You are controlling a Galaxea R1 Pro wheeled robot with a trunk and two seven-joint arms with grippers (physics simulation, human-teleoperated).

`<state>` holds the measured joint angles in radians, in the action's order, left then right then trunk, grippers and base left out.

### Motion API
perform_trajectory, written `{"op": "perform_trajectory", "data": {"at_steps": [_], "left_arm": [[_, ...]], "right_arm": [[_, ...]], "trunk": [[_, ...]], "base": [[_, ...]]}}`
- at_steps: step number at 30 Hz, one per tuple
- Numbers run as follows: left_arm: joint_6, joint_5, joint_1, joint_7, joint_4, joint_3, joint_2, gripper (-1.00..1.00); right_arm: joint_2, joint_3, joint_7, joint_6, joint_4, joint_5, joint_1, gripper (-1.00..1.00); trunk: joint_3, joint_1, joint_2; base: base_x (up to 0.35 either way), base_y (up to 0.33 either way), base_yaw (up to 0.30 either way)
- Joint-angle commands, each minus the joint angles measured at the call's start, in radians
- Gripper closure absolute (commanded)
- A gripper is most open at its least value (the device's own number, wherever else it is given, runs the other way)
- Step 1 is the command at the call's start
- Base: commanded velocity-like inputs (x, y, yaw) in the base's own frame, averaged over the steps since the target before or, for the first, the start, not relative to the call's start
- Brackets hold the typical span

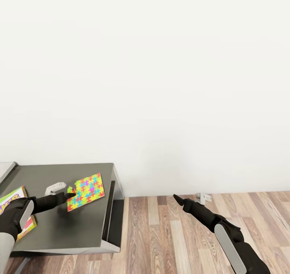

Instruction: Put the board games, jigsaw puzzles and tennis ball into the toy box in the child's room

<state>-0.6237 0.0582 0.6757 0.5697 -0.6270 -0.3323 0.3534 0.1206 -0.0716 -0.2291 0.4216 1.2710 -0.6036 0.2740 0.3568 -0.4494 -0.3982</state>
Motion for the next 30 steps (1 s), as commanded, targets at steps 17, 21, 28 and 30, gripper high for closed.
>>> {"op": "perform_trajectory", "data": {"at_steps": [17,21,28,30], "left_arm": [[-0.008,0.006,0.001,0.001,0.0,-0.001,-0.001,-1.0],[-0.008,0.006,0.001,0.001,0.0,-0.001,-0.001,-1.0],[-0.008,0.006,0.001,0.001,0.0,-0.001,-0.002,-1.0],[-0.008,0.006,0.001,0.001,0.0,-0.001,-0.002,-1.0]], "right_arm": [[0.001,-0.001,0.001,0.003,0.001,-0.005,0.001,-1.0],[0.001,-0.001,0.001,0.003,0.001,-0.005,0.001,-1.0],[0.001,-0.001,0.0,0.003,0.002,-0.005,0.001,-1.0],[0.001,-0.001,0.0,0.003,0.002,-0.005,0.001,-1.0]], "trunk": [[0.002,-0.001,-0.002],[0.002,-0.001,-0.002],[0.002,-0.001,-0.002],[0.002,-0.001,-0.002]], "base": [[0.11,0.054,0.0],[0.016,0.003,0.0],[0.073,-0.129,0.0],[0.048,-0.197,0.0]]}}
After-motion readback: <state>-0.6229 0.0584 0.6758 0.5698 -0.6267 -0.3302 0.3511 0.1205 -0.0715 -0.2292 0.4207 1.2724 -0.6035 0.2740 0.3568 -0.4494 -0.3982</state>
